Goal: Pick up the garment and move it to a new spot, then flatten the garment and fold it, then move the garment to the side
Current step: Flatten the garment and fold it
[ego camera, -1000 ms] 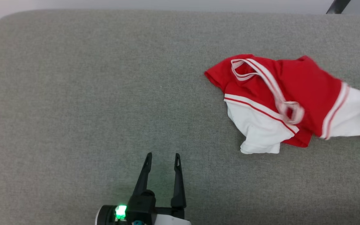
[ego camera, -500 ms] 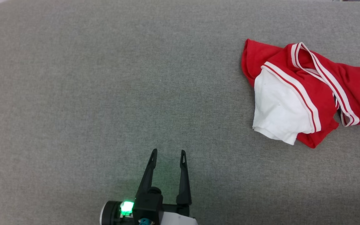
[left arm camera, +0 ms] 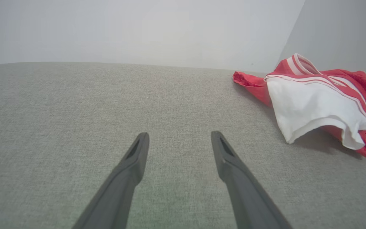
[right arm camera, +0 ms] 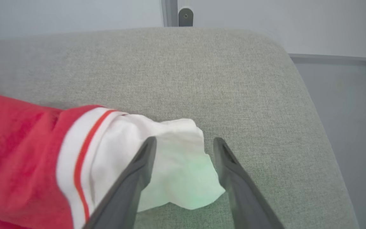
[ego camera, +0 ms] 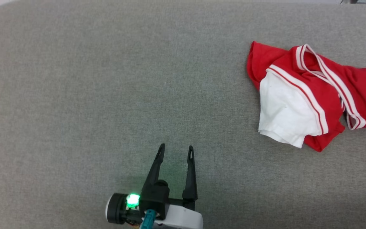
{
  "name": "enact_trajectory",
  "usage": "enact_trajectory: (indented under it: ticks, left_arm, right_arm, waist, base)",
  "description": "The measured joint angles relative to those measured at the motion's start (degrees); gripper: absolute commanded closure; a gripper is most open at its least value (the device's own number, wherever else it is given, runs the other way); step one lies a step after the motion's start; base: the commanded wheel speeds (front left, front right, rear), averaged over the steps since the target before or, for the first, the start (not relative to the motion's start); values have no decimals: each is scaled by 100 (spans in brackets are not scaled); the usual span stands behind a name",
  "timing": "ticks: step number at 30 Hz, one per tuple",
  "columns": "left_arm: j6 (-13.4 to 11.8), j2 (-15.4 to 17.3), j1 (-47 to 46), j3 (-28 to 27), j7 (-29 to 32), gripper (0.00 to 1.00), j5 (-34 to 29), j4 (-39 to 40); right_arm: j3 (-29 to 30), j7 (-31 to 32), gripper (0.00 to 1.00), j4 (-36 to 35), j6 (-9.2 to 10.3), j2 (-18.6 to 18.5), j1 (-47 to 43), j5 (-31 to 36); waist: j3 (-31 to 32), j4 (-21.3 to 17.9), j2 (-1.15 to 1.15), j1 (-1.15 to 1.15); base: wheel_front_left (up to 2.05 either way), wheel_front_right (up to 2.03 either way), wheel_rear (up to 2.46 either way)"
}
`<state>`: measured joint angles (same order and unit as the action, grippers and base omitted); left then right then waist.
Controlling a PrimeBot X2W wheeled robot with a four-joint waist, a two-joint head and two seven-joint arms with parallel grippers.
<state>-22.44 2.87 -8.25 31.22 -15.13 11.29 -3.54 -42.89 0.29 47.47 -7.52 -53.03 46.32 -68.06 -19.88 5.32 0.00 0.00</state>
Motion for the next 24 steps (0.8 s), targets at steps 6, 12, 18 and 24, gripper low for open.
enact_trajectory:
  ticks: [6, 12, 18, 24]
  left_arm:
    - [411, 214, -331, -134, 97, 0, 148, -114]
    - [942, 520, -1120, -197, 1021, 0, 391, -24]
    - [1472, 568, -2076, -435, 1971, 0, 1040, -271]
    - [1747, 420, -2893, -758, 3022, 0, 1900, -1218]
  right_arm:
    - [-82, -826, 0, -339, 0, -48, -88, 65]
    - [154, -1515, 0, -1128, 1, -2, -464, 379]
    - [2167, -1538, 0, -3091, 0, 768, -1711, 1578]
    - [3120, -1538, 0, -4731, 1, 1682, -3395, 2403]
  waist:
    - [251, -108, 0, 0]
    - [507, -309, 0, 0]
    - [672, -633, 0, 0]
    - [751, -1009, 0, 0]
  base:
    - [0, 0, 0]
    - [0, 0, 0]
    - [0, 0, 0]
    - [0, 0, 0]
